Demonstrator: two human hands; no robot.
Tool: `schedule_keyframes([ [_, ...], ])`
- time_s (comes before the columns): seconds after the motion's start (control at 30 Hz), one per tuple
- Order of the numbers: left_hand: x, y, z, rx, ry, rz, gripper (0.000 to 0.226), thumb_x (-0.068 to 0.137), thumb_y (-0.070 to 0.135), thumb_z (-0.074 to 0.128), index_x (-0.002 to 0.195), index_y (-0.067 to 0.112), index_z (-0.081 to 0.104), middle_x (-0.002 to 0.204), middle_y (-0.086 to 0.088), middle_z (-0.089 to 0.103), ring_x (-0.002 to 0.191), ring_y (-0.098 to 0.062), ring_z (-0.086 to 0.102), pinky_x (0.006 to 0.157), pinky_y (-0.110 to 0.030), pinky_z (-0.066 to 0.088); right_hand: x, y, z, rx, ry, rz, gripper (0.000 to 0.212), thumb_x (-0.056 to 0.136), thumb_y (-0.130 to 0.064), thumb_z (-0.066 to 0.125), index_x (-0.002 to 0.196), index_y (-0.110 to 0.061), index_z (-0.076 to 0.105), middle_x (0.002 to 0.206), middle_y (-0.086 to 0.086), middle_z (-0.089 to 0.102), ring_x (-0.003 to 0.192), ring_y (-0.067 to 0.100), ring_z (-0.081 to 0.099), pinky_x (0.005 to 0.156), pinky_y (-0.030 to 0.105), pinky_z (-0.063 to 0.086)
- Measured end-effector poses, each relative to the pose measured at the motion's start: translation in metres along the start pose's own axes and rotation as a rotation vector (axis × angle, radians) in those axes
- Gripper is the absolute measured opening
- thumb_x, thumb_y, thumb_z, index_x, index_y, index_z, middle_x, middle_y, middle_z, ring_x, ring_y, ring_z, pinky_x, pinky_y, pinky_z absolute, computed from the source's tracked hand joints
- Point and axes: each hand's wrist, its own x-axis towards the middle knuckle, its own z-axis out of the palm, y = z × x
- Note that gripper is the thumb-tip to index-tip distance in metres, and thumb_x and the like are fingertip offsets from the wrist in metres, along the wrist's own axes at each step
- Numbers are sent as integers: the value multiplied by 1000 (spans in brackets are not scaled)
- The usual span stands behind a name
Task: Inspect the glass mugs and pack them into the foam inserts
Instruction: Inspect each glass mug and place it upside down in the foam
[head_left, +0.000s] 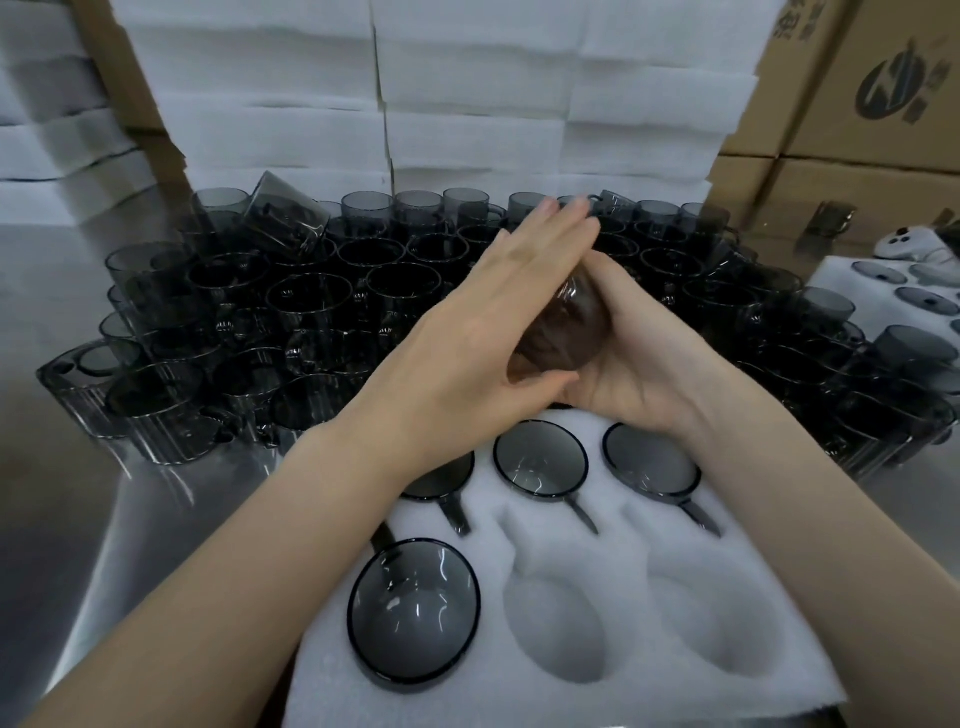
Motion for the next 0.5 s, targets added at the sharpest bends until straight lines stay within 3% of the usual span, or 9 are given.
schedule_keyframes([
  [0.13,0,-2,1,-2,17,-58,90,78,3,70,152,3,19,160,-8,19,150,-18,12,123,-32,11,-4,-3,0,-17,-61,-43,46,85,-48,57,118,-17,66,109,10,69,95,28,67,79,41,58],
  [0.23,0,-5,2,-33,-8,-187,102,77,16,79,154,8,12,162,-7,16,148,-11,11,119,-16,11,-6,-1,1,-13,-7,-177,46,85,-23,63,127,-6,53,102,11,65,85,24,68,68,38,58],
  [0.3,-1,-5,2,-55,-5,-258,108,73,28,83,155,12,15,161,-5,24,145,-9,22,113,-9,17,-6,-1,3,-10,50,-253,41,83,-13,60,121,-8,49,95,10,65,78,21,68,62,35,57],
  [0.4,-2,-5,2,-58,30,-247,99,74,29,82,153,11,24,157,-6,34,140,-7,29,110,-6,21,-6,-1,1,-62,101,-284,52,77,-15,69,122,-3,47,94,12,65,80,24,67,63,40,56],
  [0.5,-2,-5,2,-40,34,-176,93,77,21,80,151,7,26,158,-7,29,144,-9,21,113,-7,15,-6,-3,3,-55,102,-281,59,77,-19,68,126,5,44,91,13,62,78,26,65,60,40,56],
])
